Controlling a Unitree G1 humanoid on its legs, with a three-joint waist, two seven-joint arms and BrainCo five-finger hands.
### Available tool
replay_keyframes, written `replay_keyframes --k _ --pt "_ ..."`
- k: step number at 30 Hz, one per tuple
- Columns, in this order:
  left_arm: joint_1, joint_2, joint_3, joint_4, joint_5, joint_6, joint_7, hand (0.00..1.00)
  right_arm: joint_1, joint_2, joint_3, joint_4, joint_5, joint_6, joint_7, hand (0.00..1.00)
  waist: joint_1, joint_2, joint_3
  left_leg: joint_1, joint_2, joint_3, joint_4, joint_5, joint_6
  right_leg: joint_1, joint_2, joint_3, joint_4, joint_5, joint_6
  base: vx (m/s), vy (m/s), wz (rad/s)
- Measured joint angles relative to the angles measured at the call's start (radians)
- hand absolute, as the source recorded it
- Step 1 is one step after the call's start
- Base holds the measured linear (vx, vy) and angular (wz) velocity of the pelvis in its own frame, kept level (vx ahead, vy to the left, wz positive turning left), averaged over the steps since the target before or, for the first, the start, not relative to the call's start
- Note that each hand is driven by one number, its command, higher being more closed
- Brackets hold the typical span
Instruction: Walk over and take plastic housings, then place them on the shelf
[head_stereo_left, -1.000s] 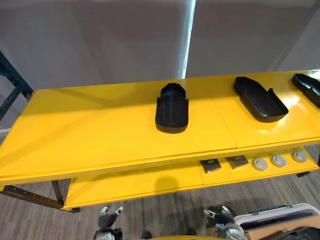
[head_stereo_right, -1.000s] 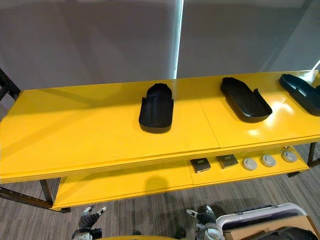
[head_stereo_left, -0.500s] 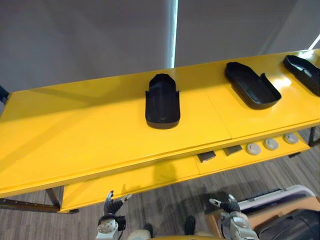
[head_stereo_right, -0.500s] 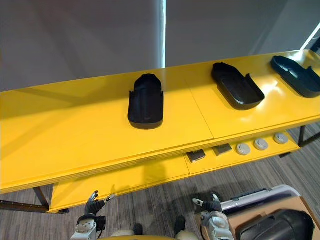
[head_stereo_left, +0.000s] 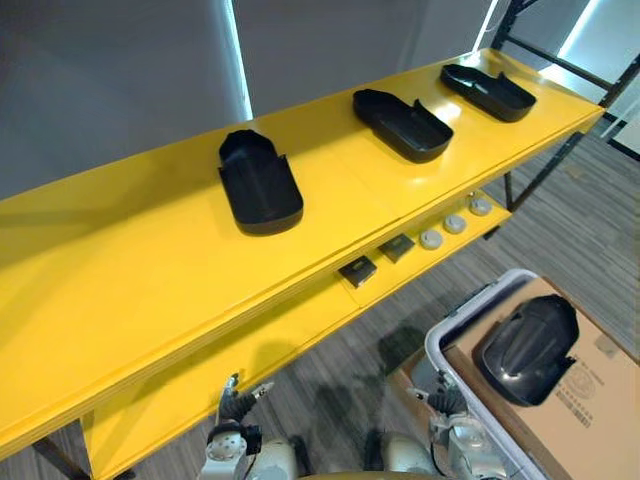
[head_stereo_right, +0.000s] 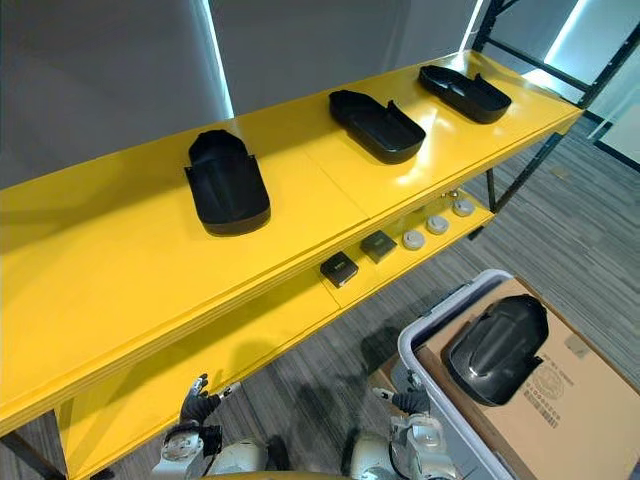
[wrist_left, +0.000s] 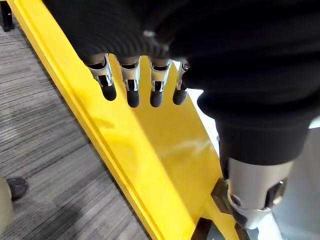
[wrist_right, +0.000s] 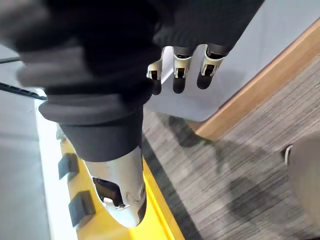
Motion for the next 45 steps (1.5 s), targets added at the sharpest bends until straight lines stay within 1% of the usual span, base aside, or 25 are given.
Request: replay_keyframes --k 2,4,9,12,14,15,16,17,19,20,21,22,24,26,27,28,30,31,32,35,37,38,40,42,45 --pt "-0.011 -0.019 -0.015 0.015 -0.001 0.008 -0.001 0.0 -0.019 -0.04 -0.003 0.047 0.0 0.001 0.0 0.0 0.002 0.022 -0.002 0.011 -0.003 -0.085 -0.031 0.044 -0.01 0.022 0.029 0.012 -0.061 0.047 -0.012 0.0 -0.152 -0.35" --pt "-0.003 -0.027 -0.041 0.016 -0.003 0.008 -0.001 0.0 -0.028 -0.058 -0.007 0.051 0.0 0.0 -0.001 0.0 0.0 0.04 -0.015 0.04 0.004 -0.102 -0.072 0.052 -0.023 0.038 0.044 0.034 -0.089 0.075 -0.014 0.0 -0.105 -0.44" --pt "-0.023 -0.033 -0.078 0.052 -0.003 0.008 -0.001 0.0 -0.009 -0.056 -0.016 0.051 0.001 -0.001 -0.002 0.0 -0.006 0.06 -0.027 0.098 0.021 -0.068 -0.149 0.074 -0.044 0.04 0.071 0.104 -0.136 0.12 -0.026 -0.01 -0.023 -0.5" --pt "-0.022 -0.04 -0.088 0.071 -0.003 0.013 -0.003 0.0 -0.001 -0.045 -0.048 0.052 0.003 -0.001 -0.007 0.0 -0.026 0.073 -0.025 0.119 0.022 -0.041 -0.162 0.075 -0.045 0.036 0.076 0.167 -0.167 0.156 -0.02 -0.03 0.034 -0.66" --pt "-0.026 -0.041 -0.087 0.086 -0.001 0.016 -0.005 0.0 -0.015 -0.044 -0.048 0.052 0.012 -0.001 -0.022 0.0 -0.029 0.092 -0.014 0.12 0.038 0.001 -0.16 0.074 -0.045 -0.011 0.093 0.195 -0.182 0.22 -0.008 -0.11 0.044 -1.33" --pt "-0.023 -0.04 -0.085 0.086 -0.001 0.016 -0.005 0.0 -0.038 -0.036 -0.045 0.051 0.015 -0.001 -0.023 0.0 -0.024 0.102 -0.006 0.116 0.072 0.042 -0.157 0.074 -0.045 -0.05 0.093 0.131 -0.193 0.264 -0.017 -0.1 0.015 -1.41" --pt "-0.021 -0.04 -0.085 0.084 -0.001 0.017 -0.005 0.0 -0.046 -0.03 -0.044 0.049 0.015 -0.002 -0.023 0.0 -0.023 0.1 -0.005 0.115 0.073 0.055 -0.155 0.074 -0.044 -0.057 0.085 0.084 -0.194 0.252 -0.035 -0.11 -0.026 -1.46" --pt "-0.021 -0.031 -0.084 0.085 -0.001 0.019 -0.006 0.0 -0.055 -0.014 -0.043 0.033 0.016 -0.003 -0.024 0.0 -0.025 0.094 -0.001 0.113 0.079 0.123 -0.151 0.064 -0.033 -0.082 0.03 -0.141 -0.146 0.199 -0.091 -0.13 -0.013 -1.05" --pt "-0.023 -0.028 -0.079 0.074 -0.001 0.025 -0.008 0.0 -0.053 -0.009 -0.041 0.032 0.018 -0.003 -0.024 0.0 -0.02 0.116 0.012 0.119 0.124 0.208 -0.128 0.054 -0.046 -0.098 -0.07 -0.436 -0.055 0.156 -0.127 -0.19 -0.009 -1.39" --pt "-0.021 -0.022 -0.069 0.074 -0.001 0.025 -0.008 0.0 -0.047 -0.005 -0.036 0.031 0.018 -0.003 -0.024 0.0 -0.013 0.11 0.012 0.129 0.131 0.243 -0.114 0.042 -0.057 -0.095 -0.093 -0.498 -0.049 0.159 -0.124 -0.12 -0.051 -1.47" --pt "-0.018 -0.009 -0.066 0.077 -0.002 0.027 -0.008 0.0 -0.045 -0.005 -0.024 0.031 0.018 -0.003 -0.027 0.0 -0.005 0.099 0.024 0.144 0.131 0.262 -0.095 0.026 -0.075 -0.091 -0.1 -0.515 -0.052 0.197 -0.082 -0.1 -0.124 -1.19" --pt "-0.016 -0.001 -0.066 0.082 -0.002 0.028 -0.008 0.0 -0.042 -0.011 -0.015 0.031 0.018 -0.003 -0.03 0.0 -0.008 0.1 0.032 0.146 0.142 0.254 -0.084 0.011 -0.09 -0.093 -0.083 -0.488 -0.069 0.226 -0.078 -0.09 -0.168 -1.01" --pt "-0.016 -0.015 -0.068 0.085 -0.003 0.029 -0.009 0.0 -0.026 -0.022 -0.01 0.027 0.019 -0.002 -0.044 0.0 -0.016 0.109 0.033 0.145 0.159 0.199 -0.102 -0.007 -0.111 -0.105 -0.017 -0.447 -0.113 0.227 -0.084 -0.06 -0.18 -0.91" --pt "-0.023 -0.015 -0.069 0.09 -0.003 0.029 -0.01 0.0 -0.02 -0.019 -0.01 0.0 0.022 -0.002 -0.045 0.0 -0.022 0.119 0.04 0.136 0.193 0.2 -0.091 -0.024 -0.139 -0.119 0.01 -0.433 -0.084 0.215 -0.104 0.0 -0.159 -0.6" --pt "-0.038 -0.017 -0.07 0.093 -0.004 0.03 -0.013 0.0 -0.006 -0.019 -0.011 -0.018 0.032 -0.004 -0.047 0.0 -0.032 0.104 0.052 0.139 0.207 0.186 -0.051 -0.036 -0.158 -0.134 0.009 -0.427 -0.039 0.181 -0.138 0.03 -0.161 -0.3" --pt "-0.042 -0.021 -0.072 0.094 -0.004 0.032 -0.015 0.0 -0.003 -0.022 -0.013 -0.018 0.036 -0.003 -0.049 0.0 -0.031 0.102 0.054 0.134 0.211 0.151 -0.042 -0.037 -0.159 -0.134 0.022 -0.418 -0.036 0.172 -0.133 0.04 -0.158 -0.37" --pt "-0.044 -0.023 -0.074 0.096 -0.006 0.037 -0.017 0.0 -0.007 -0.014 -0.014 -0.025 0.053 -0.005 -0.065 0.0 -0.024 0.1 0.062 0.108 0.16 -0.083 -0.022 -0.04 -0.154 -0.122 0.061 -0.382 -0.035 0.15 -0.149 0.07 -0.15 -0.51" --pt "-0.044 -0.024 -0.076 0.095 -0.006 0.037 -0.017 0.0 -0.006 -0.013 -0.016 -0.027 0.058 -0.005 -0.067 0.0 -0.025 0.096 0.064 0.107 0.143 -0.138 -0.019 -0.041 -0.153 -0.114 0.061 -0.378 -0.035 0.145 -0.15 0.13 -0.122 -0.27" --pt "-0.046 -0.028 -0.077 0.095 -0.006 0.037 -0.017 0.0 -0.006 -0.015 -0.028 -0.03 0.06 -0.006 -0.068 0.0 -0.027 0.092 0.071 0.102 0.097 -0.231 -0.015 -0.042 -0.152 -0.094 0.059 -0.366 -0.039 0.14 -0.148 0.1 -0.08 -0.15" --pt "-0.043 -0.034 -0.076 0.08 -0.008 0.036 -0.018 0.0 -0.012 -0.025 -0.053 -0.03 0.06 -0.01 -0.07 0.0 -0.009 0.096 0.089 0.055 -0.012 -0.366 -0.047 -0.038 -0.158 -0.044 0.067 -0.32 -0.072 0.14 -0.133 0.08 -0.031 -0.42" --pt "-0.029 -0.031 -0.067 0.08 -0.009 0.037 -0.018 0.0 -0.018 -0.024 -0.045 -0.021 0.061 -0.01 -0.082 0.0 0.021 0.105 0.09 0.035 -0.035 -0.398 -0.025 -0.007 -0.118 -0.031 0.084 -0.269 -0.082 0.147 -0.123 0.11 0.037 -0.87" --pt "-0.021 -0.029 -0.066 0.084 -0.012 0.038 -0.018 0.0 -0.029 -0.02 -0.039 -0.003 0.061 -0.009 -0.088 0.0 0.027 0.112 0.087 0.038 -0.03 -0.387 0.001 -0.017 -0.08 -0.027 0.095 -0.243 -0.086 0.151 -0.125 0.17 0.086 -0.85" --pt "-0.025 -0.03 -0.064 0.086 -0.016 0.039 -0.018 0.0 -0.034 -0.006 -0.04 0.004 0.062 -0.008 -0.083 0.0 0.024 0.116 0.084 0.057 -0.029 -0.367 0.004 -0.039 -0.042 -0.011 0.1 -0.217 -0.094 0.157 -0.112 0.22 0.118 -0.42" --pt "-0.039 -0.03 -0.051 0.086 -0.024 0.038 -0.02 0.0 -0.028 0.009 -0.04 0.003 0.07 -0.009 -0.081 0.0 0.023 0.091 0.076 0.091 -0.049 -0.366 -0.023 -0.03 -0.025 0.014 0.089 -0.212 -0.132 0.168 -0.096 0.23 0.143 -0.08" --pt "-0.054 -0.026 -0.046 0.086 -0.024 0.038 -0.02 0.0 -0.026 0.007 -0.043 0.003 0.071 -0.009 -0.082 0.0 0.02 0.078 0.068 0.124 -0.074 -0.368 -0.071 -0.018 -0.007 0.05 0.076 -0.213 -0.186 0.185 -0.071 0.2 0.151 0.06"
